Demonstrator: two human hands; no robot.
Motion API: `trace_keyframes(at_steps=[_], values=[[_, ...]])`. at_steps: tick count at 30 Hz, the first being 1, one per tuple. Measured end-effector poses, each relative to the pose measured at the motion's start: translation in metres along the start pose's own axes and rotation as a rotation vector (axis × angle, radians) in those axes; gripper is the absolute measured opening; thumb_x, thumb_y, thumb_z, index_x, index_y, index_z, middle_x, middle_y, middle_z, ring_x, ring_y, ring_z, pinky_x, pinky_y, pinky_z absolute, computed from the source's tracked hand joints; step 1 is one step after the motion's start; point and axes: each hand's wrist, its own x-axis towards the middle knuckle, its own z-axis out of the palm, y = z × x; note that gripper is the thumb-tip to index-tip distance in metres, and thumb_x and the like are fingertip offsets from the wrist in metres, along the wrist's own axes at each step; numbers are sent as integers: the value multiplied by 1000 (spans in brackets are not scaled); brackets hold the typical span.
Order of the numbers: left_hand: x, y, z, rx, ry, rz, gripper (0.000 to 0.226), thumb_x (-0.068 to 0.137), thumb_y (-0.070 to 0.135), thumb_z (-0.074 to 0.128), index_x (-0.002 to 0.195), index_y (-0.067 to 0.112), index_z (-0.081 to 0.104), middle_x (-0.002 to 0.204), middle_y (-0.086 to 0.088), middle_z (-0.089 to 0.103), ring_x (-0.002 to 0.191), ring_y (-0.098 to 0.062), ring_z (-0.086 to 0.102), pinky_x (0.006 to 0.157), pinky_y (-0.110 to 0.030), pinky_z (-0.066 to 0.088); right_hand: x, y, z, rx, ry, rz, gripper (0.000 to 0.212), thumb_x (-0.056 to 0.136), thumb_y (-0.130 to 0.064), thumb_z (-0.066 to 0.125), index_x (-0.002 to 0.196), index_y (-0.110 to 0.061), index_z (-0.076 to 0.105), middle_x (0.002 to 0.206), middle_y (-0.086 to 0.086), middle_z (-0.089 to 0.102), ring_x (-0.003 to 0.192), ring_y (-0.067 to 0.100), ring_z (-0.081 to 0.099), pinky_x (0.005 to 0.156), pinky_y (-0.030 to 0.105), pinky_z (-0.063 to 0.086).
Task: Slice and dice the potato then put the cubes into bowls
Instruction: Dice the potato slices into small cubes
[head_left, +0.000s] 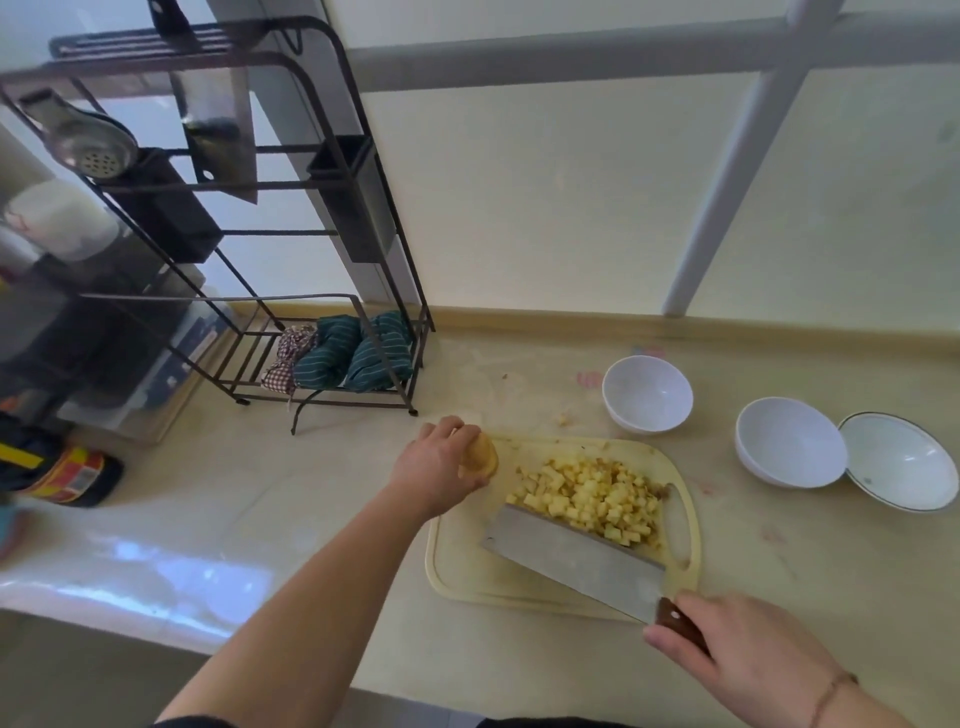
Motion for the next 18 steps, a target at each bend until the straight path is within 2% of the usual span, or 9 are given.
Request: trace_keyframes(at_steps=[4, 9, 13, 18], values=[[11, -3, 4, -59, 12, 8, 67, 87, 41, 77, 146, 27, 47, 150, 1, 43, 135, -23, 41, 111, -40, 42, -1, 2, 9, 94, -1, 46, 92, 40, -96, -25, 69, -31, 33, 64, -9, 46, 57, 4, 42, 59, 22, 38], [20, -7, -2, -81, 12, 28, 70, 79, 42, 85, 139, 25, 53, 134, 3, 52, 122, -20, 51, 101, -39, 49, -5, 6, 28, 281, 94, 146, 95, 54, -101, -4, 74, -24, 48, 67, 0, 64, 67, 8, 61, 65, 22, 47], [15, -14, 0, -70, 54, 52, 75, 75, 51, 85, 138, 25, 54, 126, 6, 56, 115, -17, 54, 93, -35, 52, -7, -1, 30, 389, 117, 228, 95, 54, -103, 5, 68, -20, 51, 56, -3, 59, 59, 6, 58, 61, 20, 46], [0, -26, 8, -184, 50, 69, 75, 75, 54, 85, 137, 21, 57, 129, 5, 59, 113, -15, 57, 98, -31, 52, -7, -18, 21, 602, 152, 305, 88, 55, -102, 22, 63, -19, 49, 46, -8, 47, 46, 7, 46, 50, 19, 36]])
